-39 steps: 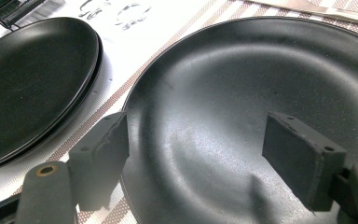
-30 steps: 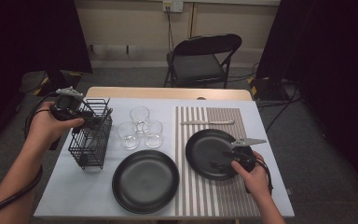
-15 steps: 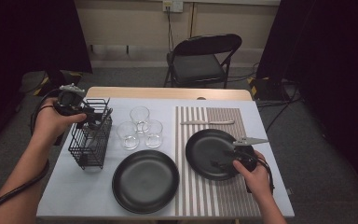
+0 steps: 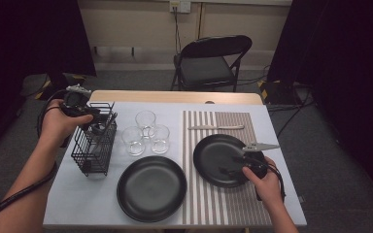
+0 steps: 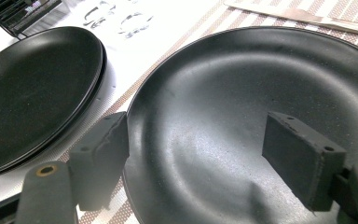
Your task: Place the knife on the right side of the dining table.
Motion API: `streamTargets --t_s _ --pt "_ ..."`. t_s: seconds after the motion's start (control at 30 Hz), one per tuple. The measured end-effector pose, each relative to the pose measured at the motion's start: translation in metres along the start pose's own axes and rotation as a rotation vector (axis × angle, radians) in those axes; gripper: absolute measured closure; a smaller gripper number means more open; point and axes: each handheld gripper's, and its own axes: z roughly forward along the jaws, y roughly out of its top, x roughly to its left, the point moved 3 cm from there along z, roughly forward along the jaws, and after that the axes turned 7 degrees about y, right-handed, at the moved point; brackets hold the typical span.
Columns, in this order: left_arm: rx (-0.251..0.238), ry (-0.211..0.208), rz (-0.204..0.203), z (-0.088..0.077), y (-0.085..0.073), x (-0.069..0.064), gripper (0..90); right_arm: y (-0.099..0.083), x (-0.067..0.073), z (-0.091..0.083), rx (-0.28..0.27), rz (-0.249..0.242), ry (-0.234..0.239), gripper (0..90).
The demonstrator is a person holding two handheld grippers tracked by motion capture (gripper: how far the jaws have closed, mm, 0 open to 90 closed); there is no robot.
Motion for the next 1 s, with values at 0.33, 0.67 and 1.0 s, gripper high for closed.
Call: streamTargets --t_s 0.33,0.67,1.0 --pt "0.005 0.006 0.004 0.012 0.001 0.003 56.1 0.000 -0.001 0.002 0.002 -0.002 0.003 21.9" --pt "-0.001 0.006 0.008 0.019 0.005 0.005 56.2 -0.001 -0.004 0.003 0.001 0.008 0.000 22.1" --pt "-0.002 0.010 0.003 0.020 0.004 0.006 56.2 -0.001 -0.003 0.003 0.003 0.003 0.001 22.1"
